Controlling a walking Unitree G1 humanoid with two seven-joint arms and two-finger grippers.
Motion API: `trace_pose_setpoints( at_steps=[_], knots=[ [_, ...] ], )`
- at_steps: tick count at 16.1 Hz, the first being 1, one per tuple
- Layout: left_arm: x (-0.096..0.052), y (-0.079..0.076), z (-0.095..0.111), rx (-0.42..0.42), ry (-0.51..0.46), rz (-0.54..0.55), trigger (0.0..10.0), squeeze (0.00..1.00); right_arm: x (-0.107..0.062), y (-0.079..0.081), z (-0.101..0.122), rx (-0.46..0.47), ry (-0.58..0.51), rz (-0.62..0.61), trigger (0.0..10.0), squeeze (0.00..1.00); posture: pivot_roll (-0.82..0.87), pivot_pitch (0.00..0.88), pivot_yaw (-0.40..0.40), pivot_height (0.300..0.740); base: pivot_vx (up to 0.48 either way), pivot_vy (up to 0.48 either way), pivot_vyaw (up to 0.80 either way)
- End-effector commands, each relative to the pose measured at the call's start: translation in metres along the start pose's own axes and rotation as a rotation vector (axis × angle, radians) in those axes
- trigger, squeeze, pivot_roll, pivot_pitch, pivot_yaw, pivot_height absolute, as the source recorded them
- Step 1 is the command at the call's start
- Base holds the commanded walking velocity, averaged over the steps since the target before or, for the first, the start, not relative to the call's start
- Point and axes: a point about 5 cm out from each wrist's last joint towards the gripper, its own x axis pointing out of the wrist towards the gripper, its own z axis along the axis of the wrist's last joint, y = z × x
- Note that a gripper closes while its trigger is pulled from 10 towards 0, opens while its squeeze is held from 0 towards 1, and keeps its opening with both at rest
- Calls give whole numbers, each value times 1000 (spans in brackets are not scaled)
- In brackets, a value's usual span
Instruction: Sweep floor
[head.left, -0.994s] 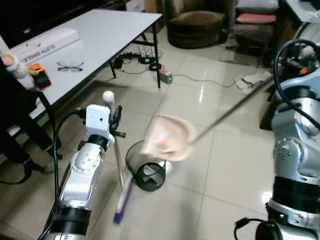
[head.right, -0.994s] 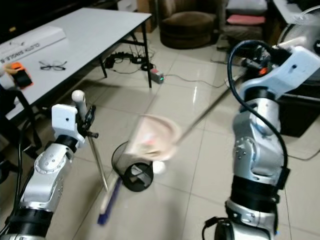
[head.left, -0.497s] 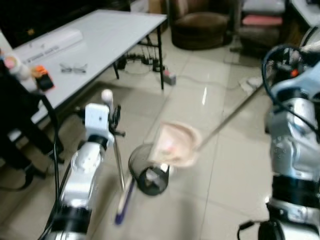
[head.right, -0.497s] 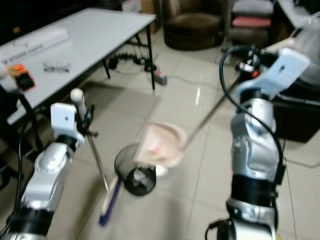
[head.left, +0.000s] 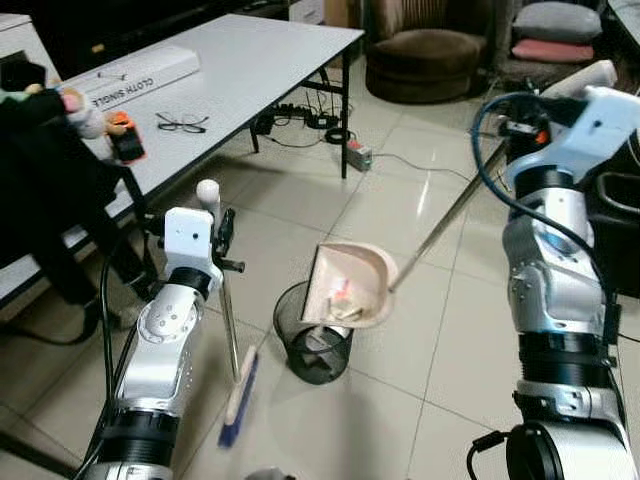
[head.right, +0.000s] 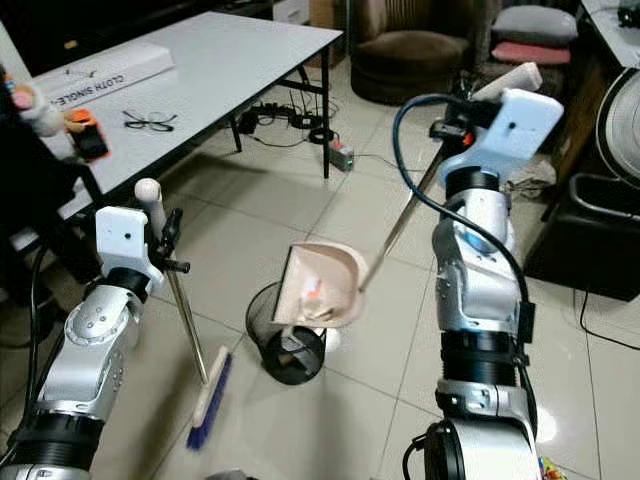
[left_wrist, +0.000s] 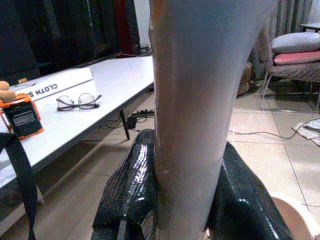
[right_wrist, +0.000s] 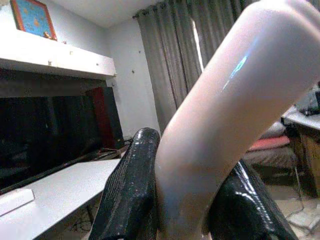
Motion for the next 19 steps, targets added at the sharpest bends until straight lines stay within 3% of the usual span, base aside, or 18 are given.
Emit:
trace_pose_setpoints(
  at_steps=[1,3,5,8,14,17,19],
  knots=[
    [2,2,5,20,-24,3,10000,0,9,14,15,-11,-119,60,10000,0,-100,0,55,740,0,0,0],
    [3,2,4,22,-23,3,10000,0,10,24,10,-26,-139,125,10000,0,-94,0,52,740,0,0,0],
    [3,2,4,28,-22,3,10000,0,5,51,1,-107,-181,317,10000,0,-91,0,48,740,0,0,0],
    [3,0,3,32,-21,1,10000,0,-6,73,-6,-185,-228,476,10000,0,-93,0,46,740,0,0,0],
    [3,-3,2,36,-24,-5,10000,0,-29,94,-12,-138,-337,585,10000,0,-91,0,44,740,0,0,0],
    [3,-3,3,39,-28,-7,10000,0,-49,116,-21,-197,-349,775,10000,0,-84,0,35,740,0,0,0],
    [4,-1,5,41,-36,4,10000,0,-54,119,-26,-246,-353,814,10000,0,-81,0,28,740,0,0,0]
  ],
)
